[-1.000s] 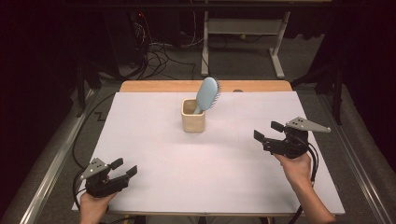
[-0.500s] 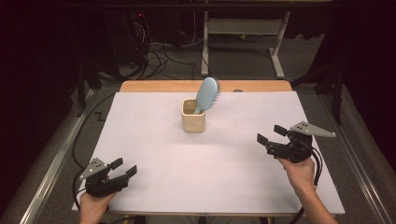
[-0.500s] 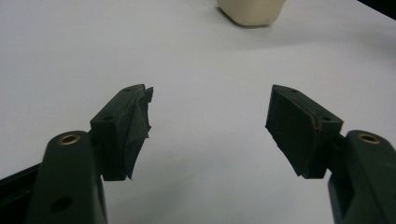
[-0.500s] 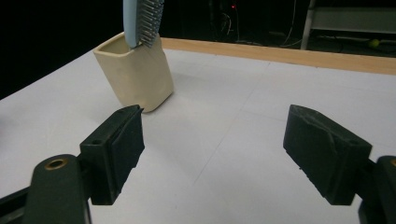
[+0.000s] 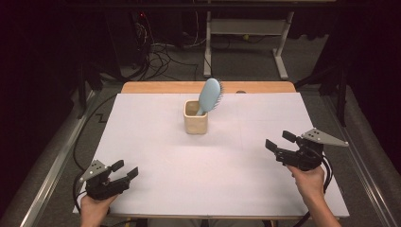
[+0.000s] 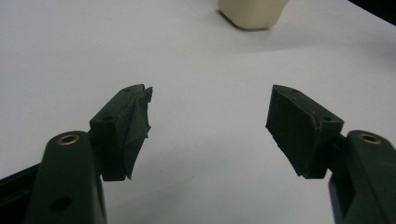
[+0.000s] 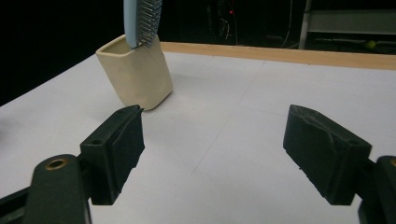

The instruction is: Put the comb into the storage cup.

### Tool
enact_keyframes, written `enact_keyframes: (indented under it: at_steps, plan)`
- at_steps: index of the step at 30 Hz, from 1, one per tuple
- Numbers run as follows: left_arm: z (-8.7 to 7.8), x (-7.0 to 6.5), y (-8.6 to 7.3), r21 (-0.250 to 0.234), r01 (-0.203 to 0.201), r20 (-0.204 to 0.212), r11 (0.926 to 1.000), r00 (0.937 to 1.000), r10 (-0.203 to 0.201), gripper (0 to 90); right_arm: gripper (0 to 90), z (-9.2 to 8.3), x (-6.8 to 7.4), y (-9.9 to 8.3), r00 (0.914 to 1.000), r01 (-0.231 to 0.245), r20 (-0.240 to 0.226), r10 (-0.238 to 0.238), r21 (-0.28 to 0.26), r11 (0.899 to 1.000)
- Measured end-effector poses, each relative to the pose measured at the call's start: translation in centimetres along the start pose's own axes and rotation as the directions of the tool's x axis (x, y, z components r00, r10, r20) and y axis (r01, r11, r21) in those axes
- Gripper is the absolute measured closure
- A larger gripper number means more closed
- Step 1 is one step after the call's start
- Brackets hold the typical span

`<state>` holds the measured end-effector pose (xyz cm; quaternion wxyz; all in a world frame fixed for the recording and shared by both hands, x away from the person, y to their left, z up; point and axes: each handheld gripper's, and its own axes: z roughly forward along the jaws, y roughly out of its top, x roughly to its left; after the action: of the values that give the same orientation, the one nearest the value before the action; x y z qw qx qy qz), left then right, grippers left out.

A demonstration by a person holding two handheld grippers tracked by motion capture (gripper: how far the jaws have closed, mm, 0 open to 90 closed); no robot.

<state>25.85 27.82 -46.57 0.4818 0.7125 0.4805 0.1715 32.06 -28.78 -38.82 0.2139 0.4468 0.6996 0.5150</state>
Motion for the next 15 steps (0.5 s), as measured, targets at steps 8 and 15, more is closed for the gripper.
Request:
enact_keyframes:
  at_steps: [8, 15]
  plan:
    - [0.0, 0.0, 0.0, -0.001, 0.001, 0.001, 1.0, 1.0, -0.001, 30.5, 21.3, -0.8, -0.4, -0.6, 0.9999, -0.013, 0.007, 0.013, -0.009, 1.0]
    - [-0.1, 0.0, 0.0, -0.003, 0.001, 0.0, 1.0, 1.0, -0.001, 30.4, 21.4, -1.4, -0.5, -1.3, 0.9997, -0.022, 0.011, 0.022, -0.014, 1.0]
